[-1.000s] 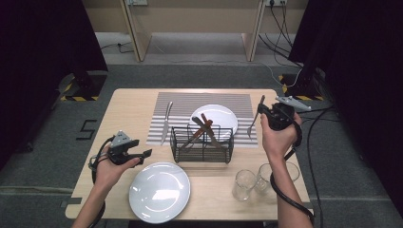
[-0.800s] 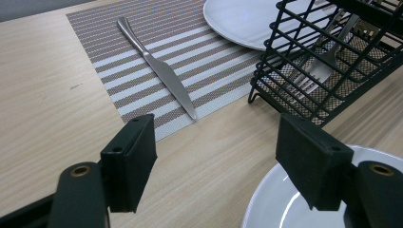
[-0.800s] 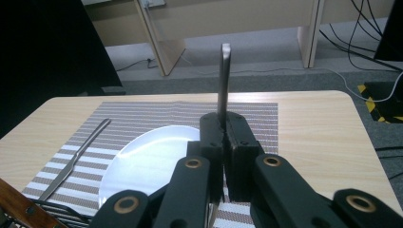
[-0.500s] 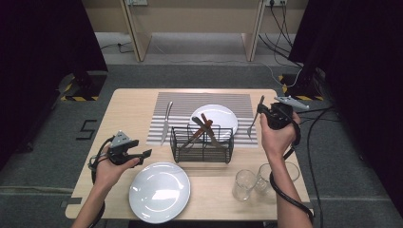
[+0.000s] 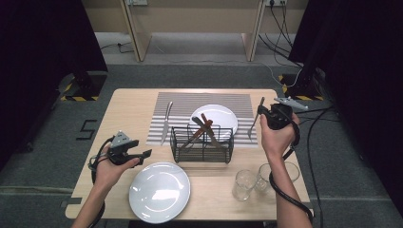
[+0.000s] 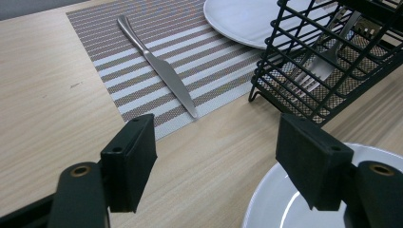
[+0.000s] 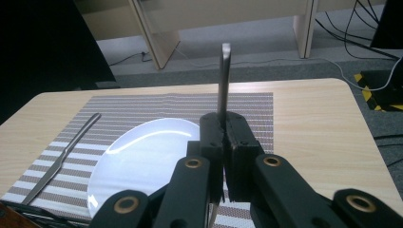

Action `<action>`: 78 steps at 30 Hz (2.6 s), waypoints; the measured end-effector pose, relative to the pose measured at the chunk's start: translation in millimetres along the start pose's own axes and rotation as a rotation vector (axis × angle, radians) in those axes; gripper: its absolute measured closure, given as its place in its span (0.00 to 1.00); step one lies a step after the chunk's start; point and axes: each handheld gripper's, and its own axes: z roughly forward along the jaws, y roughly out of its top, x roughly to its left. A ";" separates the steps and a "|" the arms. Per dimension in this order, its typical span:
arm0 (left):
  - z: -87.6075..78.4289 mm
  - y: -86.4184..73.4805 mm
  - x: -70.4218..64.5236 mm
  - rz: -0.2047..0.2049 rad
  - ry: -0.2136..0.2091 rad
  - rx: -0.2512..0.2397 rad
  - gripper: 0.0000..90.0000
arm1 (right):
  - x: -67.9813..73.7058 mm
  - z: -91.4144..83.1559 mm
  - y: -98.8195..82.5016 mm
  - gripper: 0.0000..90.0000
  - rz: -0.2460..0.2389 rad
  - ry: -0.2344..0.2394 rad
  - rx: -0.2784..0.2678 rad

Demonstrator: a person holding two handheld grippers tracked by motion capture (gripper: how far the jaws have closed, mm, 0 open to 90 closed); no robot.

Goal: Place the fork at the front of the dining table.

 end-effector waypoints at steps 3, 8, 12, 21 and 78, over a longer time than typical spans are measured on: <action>0.0 -0.2 0.1 0.001 0.000 0.000 0.32 | -0.4 0.8 -0.4 0.97 0.004 -0.002 0.002; -0.3 -0.7 0.7 -0.002 0.002 0.001 0.32 | -2.9 3.9 -2.7 0.97 0.007 -0.009 0.007; -0.2 -0.9 0.8 -0.001 0.002 0.002 0.32 | -3.2 6.1 -3.6 0.97 0.008 -0.012 0.012; -0.2 -0.6 1.0 0.000 0.001 0.001 0.32 | -3.6 12.2 -5.2 0.97 0.009 -0.020 0.027; 2.2 -1.3 1.9 0.000 0.001 0.008 0.32 | -9.3 38.8 -19.7 0.97 0.025 -0.069 0.109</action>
